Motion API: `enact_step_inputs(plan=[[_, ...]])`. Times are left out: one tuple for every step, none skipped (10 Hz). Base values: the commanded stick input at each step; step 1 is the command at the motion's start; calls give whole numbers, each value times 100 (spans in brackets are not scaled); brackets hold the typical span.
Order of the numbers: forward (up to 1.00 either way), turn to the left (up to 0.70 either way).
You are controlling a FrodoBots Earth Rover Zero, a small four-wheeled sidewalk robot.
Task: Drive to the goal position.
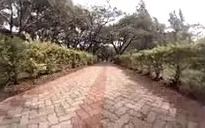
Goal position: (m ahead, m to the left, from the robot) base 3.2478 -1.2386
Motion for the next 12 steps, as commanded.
enact_step_inputs(plan=[[70,0],[70,0],[70,0],[70,0],[70,0],[70,0],[70,0],[70,0],[70,0],[70,0],[70,0],[70,0]])
